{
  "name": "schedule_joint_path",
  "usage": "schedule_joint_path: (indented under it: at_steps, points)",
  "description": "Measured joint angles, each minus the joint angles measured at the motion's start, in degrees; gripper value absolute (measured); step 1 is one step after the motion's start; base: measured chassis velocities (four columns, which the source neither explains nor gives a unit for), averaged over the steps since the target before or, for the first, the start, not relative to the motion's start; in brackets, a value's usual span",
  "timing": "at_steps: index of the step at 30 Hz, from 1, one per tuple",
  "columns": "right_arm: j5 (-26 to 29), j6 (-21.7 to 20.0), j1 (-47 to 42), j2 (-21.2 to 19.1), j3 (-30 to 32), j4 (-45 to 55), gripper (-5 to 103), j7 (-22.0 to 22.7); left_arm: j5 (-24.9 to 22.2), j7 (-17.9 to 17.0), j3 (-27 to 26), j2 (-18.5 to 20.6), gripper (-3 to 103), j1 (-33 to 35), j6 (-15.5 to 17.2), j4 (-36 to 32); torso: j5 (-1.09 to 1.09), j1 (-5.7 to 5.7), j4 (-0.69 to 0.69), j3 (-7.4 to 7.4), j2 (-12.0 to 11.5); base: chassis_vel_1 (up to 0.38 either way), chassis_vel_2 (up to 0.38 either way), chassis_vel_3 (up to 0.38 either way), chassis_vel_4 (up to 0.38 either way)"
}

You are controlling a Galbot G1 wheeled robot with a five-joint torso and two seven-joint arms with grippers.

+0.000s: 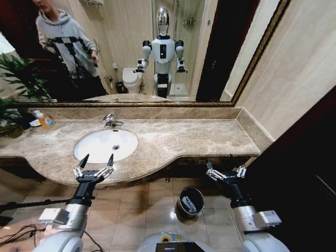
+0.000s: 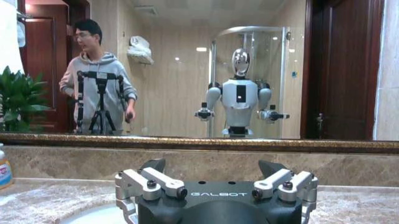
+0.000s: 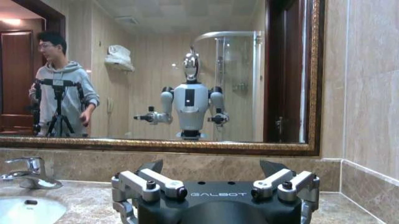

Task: Pick up the trash from the sink and place it in the trash bin.

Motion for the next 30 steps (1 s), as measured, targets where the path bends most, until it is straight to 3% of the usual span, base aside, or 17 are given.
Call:
schedule_joint_path:
  at_steps: [30]
  points:
    - [0.08, 0.11, 0.01, -0.01, 0.02, -0.09, 100, 0.0, 0.0, 0.0, 0.0, 0.0, 100, 0.0, 0.0, 0.0, 0.0, 0.0, 0.0, 0.0, 0.0, 0.0, 0.0, 0.0, 0.0]
